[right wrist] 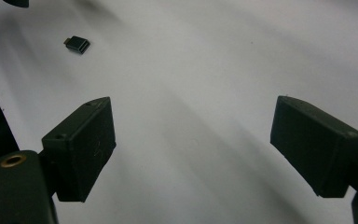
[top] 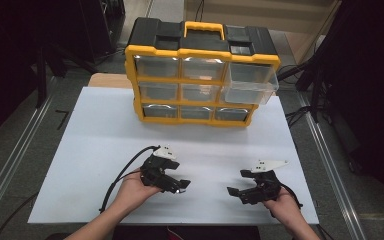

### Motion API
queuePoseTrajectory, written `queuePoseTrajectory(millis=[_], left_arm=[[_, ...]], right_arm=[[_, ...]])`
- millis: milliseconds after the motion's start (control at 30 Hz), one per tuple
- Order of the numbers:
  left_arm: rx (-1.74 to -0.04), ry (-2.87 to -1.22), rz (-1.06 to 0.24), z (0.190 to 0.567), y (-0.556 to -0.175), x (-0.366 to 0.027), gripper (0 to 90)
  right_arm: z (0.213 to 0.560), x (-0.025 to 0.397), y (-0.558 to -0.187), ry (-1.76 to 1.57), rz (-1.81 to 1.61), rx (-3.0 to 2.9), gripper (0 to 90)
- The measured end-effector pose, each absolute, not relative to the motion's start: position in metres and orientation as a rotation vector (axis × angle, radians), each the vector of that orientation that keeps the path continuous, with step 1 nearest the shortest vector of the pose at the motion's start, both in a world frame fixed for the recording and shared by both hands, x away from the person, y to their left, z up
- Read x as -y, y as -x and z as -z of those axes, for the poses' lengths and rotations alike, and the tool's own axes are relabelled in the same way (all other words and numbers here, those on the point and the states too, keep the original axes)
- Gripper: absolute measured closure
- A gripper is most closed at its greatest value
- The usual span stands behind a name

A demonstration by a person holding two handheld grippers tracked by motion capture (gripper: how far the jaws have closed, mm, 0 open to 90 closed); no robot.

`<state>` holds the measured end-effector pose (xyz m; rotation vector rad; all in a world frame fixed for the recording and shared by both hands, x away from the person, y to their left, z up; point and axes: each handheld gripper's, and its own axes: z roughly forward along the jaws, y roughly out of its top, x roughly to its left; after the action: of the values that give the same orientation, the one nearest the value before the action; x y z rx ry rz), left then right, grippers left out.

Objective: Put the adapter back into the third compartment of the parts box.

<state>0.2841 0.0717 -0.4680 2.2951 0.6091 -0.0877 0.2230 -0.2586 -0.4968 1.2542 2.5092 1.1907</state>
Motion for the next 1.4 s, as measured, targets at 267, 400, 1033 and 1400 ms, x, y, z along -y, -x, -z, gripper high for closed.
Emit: queuePoseTrajectory(millis=[267, 400, 1033, 1400], left_arm=[[-0.610, -2.339, 0.103, 0.477, -0.282, -0.070, 25.2], [-0.607, -2.361, 0.115, 0.482, -0.282, -0.067, 25.1], [-0.462, -2.536, -0.167, 0.495, -0.260, -0.051, 38.4], [-0.438, -2.537, -0.152, 0.493, -0.252, -0.051, 59.6]], right_arm=[[0.497, 0.259, -0.223, -1.258, -1.188, -2.510, 12.3], [0.497, 0.258, -0.223, -1.255, -1.185, -2.513, 12.3], [0.497, 0.259, -0.223, -1.254, -1.181, -2.514, 12.2], [0.497, 0.259, -0.223, -1.248, -1.179, -2.515, 12.3]])
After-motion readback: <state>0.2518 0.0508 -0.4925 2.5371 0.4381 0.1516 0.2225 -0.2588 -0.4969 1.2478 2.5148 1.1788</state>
